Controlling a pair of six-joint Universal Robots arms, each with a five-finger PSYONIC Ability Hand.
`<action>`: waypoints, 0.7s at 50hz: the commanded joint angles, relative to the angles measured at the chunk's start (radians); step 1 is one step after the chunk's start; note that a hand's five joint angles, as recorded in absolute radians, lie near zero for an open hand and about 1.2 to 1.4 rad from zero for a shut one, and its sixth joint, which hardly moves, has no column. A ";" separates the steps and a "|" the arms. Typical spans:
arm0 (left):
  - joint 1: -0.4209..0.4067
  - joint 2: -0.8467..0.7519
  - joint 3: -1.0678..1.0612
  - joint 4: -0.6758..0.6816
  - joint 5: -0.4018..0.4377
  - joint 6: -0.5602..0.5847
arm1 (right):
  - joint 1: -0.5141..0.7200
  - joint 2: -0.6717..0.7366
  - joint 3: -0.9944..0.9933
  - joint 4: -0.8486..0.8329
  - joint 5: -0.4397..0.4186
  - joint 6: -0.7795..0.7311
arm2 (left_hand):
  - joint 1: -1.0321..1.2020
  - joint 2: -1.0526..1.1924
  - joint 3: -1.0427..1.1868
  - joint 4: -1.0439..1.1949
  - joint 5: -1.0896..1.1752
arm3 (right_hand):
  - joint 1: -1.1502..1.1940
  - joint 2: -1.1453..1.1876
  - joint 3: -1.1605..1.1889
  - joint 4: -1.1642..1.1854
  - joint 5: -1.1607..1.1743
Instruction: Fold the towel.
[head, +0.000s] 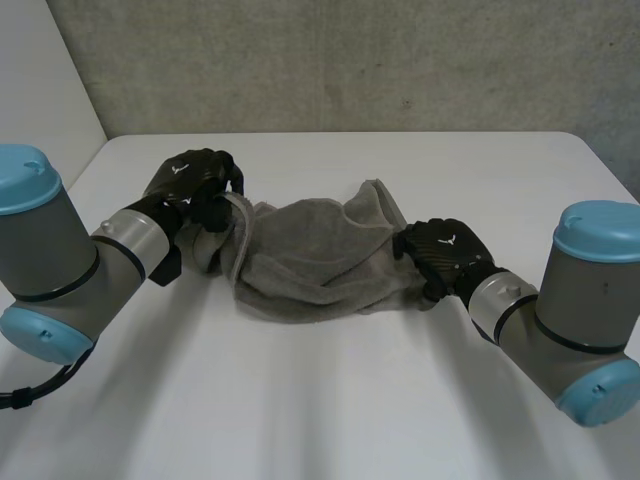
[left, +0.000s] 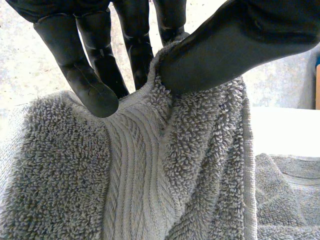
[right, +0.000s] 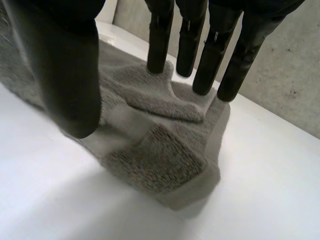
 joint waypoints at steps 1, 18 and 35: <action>-0.001 0.000 0.000 0.002 0.000 -0.002 | -0.009 0.106 -0.074 0.005 0.002 -0.015 | -0.216 -0.239 -0.216 -0.180 -0.371 | 0.072 0.067 0.069 0.069 0.067; -0.001 -0.003 0.000 0.002 -0.002 -0.002 | -0.006 0.195 -0.138 0.002 0.073 -0.044 | -0.216 -0.239 -0.216 -0.180 -0.371 | 0.221 0.217 0.219 0.219 0.216; -0.016 0.003 -0.009 0.005 0.000 0.006 | -0.009 0.225 -0.155 0.007 0.065 -0.053 | -0.216 -0.239 -0.216 -0.180 -0.371 | 0.822 0.818 0.819 0.820 0.817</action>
